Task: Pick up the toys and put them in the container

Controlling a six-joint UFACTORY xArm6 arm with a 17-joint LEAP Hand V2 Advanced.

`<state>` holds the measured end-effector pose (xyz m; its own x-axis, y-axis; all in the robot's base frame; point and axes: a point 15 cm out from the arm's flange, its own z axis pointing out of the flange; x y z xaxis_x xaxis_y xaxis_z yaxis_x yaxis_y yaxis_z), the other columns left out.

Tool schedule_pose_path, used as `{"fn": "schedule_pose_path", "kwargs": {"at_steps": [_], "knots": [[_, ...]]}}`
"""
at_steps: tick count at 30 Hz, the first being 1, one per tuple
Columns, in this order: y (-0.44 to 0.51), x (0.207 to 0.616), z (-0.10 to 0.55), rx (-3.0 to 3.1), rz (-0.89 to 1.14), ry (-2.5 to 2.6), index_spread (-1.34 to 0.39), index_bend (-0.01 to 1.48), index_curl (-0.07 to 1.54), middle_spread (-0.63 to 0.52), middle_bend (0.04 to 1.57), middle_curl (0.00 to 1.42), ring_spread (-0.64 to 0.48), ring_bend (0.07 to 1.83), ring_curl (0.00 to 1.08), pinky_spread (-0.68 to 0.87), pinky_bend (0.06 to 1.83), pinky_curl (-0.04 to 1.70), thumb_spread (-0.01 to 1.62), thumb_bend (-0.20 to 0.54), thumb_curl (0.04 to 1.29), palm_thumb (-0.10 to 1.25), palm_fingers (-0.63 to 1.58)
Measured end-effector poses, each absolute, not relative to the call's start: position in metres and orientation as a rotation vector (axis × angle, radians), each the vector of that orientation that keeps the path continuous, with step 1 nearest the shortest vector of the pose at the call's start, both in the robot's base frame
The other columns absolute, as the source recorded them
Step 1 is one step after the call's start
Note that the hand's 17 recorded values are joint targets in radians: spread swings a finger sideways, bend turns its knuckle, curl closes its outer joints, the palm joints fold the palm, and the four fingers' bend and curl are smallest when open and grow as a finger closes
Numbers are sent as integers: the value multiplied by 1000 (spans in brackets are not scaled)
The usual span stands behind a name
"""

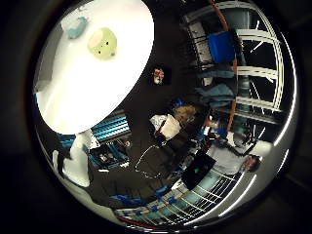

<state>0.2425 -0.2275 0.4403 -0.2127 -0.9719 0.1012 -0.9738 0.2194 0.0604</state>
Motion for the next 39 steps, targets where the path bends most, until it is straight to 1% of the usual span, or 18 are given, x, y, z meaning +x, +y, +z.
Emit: {"fn": "schedule_pose_path", "kwargs": {"at_steps": [9,11,13,17,20,22,29,32,34,37,39], "knots": [[-249,264,441,1877,18,-2328,-397,158,295,29,195,332,226,298,199,457,484,214,1188,-18,238,382,213],[-255,272,439,1880,25,-2327,-390,157,289,36,192,328,225,295,205,452,498,224,1186,-22,236,366,189],[-263,284,432,1885,24,-2325,-381,150,280,53,191,323,227,304,215,454,515,236,1163,-34,227,304,156],[-277,306,414,1886,-1,-2316,-377,156,274,74,190,318,237,303,222,448,528,249,1126,-29,224,239,113],[-282,319,396,1886,-47,-2315,-376,159,272,91,187,312,238,298,227,445,538,260,1108,-24,228,212,80],[-289,329,387,1891,-29,-2318,-373,160,272,95,192,311,237,296,231,442,536,263,1105,-22,232,209,70],[-304,383,367,1932,144,-2354,-372,161,274,103,191,309,247,292,241,435,530,275,1100,-20,243,215,52],[-298,407,354,1983,198,-2371,-372,170,278,88,197,312,241,288,243,434,515,274,1104,-8,254,271,70],[-294,414,335,2003,205,-2387,-377,169,283,80,196,315,238,277,244,435,497,273,1107,-15,259,304,83],[-286,419,305,2017,191,-2401,-378,165,285,73,194,317,237,270,245,436,485,274,1108,-19,259,320,91],[-275,424,296,2021,172,-2399,-378,165,285,73,192,316,236,264,246,445,478,276,1105,-21,260,329,94]]}}
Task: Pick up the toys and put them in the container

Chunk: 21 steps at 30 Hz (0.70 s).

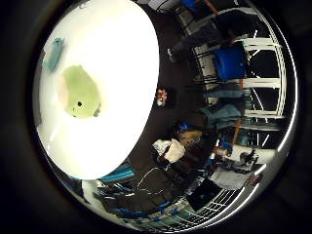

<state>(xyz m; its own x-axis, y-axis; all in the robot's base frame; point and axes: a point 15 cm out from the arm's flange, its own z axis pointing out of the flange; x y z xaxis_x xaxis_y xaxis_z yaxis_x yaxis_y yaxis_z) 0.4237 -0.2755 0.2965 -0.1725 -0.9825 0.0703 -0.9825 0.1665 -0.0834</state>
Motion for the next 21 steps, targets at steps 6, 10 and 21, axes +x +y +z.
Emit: {"fn": "schedule_pose_path", "kwargs": {"at_steps": [6,10,21], "knots": [[-255,438,267,2042,108,-2375,-376,164,282,76,191,313,236,257,250,448,469,282,1115,-17,260,341,96],[-257,446,240,2044,152,-2388,-380,171,287,76,189,310,238,252,252,449,458,283,1114,-19,263,370,107],[-229,446,185,2051,33,-2339,-382,166,289,75,188,306,238,234,256,452,449,290,1109,-22,268,385,103]]}}
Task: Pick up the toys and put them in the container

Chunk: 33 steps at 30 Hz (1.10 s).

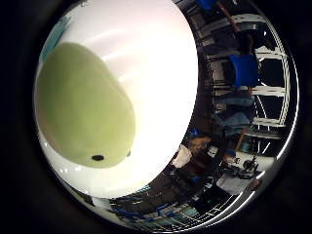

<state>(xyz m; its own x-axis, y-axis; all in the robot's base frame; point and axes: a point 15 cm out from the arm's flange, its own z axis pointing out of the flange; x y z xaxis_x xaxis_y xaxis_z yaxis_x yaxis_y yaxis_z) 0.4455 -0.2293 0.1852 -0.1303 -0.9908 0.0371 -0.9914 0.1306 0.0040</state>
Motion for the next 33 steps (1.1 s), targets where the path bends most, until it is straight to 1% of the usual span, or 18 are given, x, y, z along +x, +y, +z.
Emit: {"fn": "schedule_pose_path", "kwargs": {"at_steps": [4,9,13,14,15,16,17,19,20,21,22,24,25,26,28,29,31,33], "knots": [[-219,436,162,2050,-20,-2320,-377,159,283,69,205,313,238,226,256,457,446,290,1101,-20,273,407,115],[-215,431,160,2045,-39,-2310,-372,152,267,38,249,331,232,262,263,476,440,287,1097,-17,283,459,191],[-218,425,163,2032,-45,-2303,-361,124,239,3,246,332,200,418,294,467,497,293,1105,-4,298,559,297],[-220,422,164,2020,-52,-2308,-350,124,229,-10,249,334,165,485,307,443,536,300,1113,-5,305,597,335],[-222,420,167,2011,-51,-2315,-345,127,224,-28,258,337,128,539,319,402,550,301,1119,-8,307,614,374],[-222,419,168,2007,-49,-2317,-338,132,216,-75,318,355,46,646,339,289,571,297,1119,-8,312,646,495],[-221,416,167,2003,-54,-2316,-336,133,214,-93,338,361,18,684,351,244,592,302,1120,-8,313,651,563],[-219,407,167,1996,-57,-2311,-339,138,196,-186,424,397,-154,850,397,-102,788,337,1120,-11,318,695,826],[-220,405,168,1991,-49,-2306,-347,162,204,-221,490,429,-209,887,421,-250,865,364,1118,-12,318,709,947],[-221,403,170,1990,-40,-2295,-352,175,206,-241,525,444,-242,905,427,-337,873,363,1118,-15,317,714,986],[-222,401,172,1989,-32,-2283,-369,202,227,-258,587,476,-268,936,447,-417,884,373,1118,-14,320,727,1090],[-223,394,177,1978,-32,-2256,-388,292,289,-266,705,535,-289,985,480,-485,898,394,1116,-14,322,742,1207],[-223,390,180,1971,-38,-2243,-391,398,344,-259,796,574,-293,1013,497,-496,925,414,1117,-13,323,757,1296],[-223,385,183,1964,-44,-2229,-390,470,383,-253,856,598,-293,1025,505,-486,955,432,1121,-1,331,785,1327],[-223,381,189,1959,-46,-2214,-381,588,459,-246,947,642,-289,1111,542,-448,1062,485,1102,29,379,902,1293],[-222,380,192,1958,-46,-2211,-370,640,508,-242,1008,674,-283,1167,570,-414,1146,528,1069,25,413,944,1240],[-221,375,204,1958,-38,-2206,-369,699,571,-241,1092,725,-280,1233,612,-360,1251,587,997,14,467,997,1156],[-221,370,220,1958,-16,-2205,-368,820,654,-234,1162,778,-284,1276,659,-312,1319,648,962,-10,510,1015,1094]]}}
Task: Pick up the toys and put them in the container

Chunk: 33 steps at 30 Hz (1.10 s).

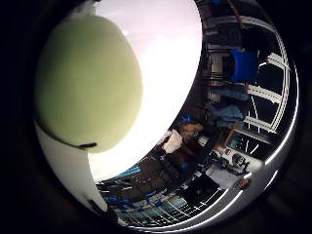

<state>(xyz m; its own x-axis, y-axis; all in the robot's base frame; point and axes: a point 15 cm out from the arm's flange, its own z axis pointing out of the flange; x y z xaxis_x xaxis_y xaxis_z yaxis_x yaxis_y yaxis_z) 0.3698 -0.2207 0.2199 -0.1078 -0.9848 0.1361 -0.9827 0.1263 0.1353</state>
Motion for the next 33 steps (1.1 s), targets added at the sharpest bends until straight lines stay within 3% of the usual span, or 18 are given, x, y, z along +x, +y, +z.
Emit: {"fn": "schedule_pose_path", "kwargs": {"at_steps": [5,11,15,23,33], "knots": [[-218,359,275,1968,100,-2227,-317,1005,791,-218,1246,860,-284,1315,755,-240,1394,763,980,-11,577,1030,1029],[-179,307,336,2018,56,-2155,-279,1064,848,-206,1287,905,-289,1332,837,-200,1405,859,943,-16,641,1035,975],[-138,287,384,2125,130,-2091,-266,1079,863,-202,1299,921,-287,1332,872,-188,1385,914,932,-15,673,1025,960],[-83,297,484,2294,236,-2098,-254,1092,872,-199,1290,935,-287,1311,906,-187,1334,998,922,-15,711,1012,964],[-2,359,549,2411,315,-2105,-253,1081,873,-200,1275,946,-292,1289,932,-198,1275,1073,899,-17,735,1017,975]]}}
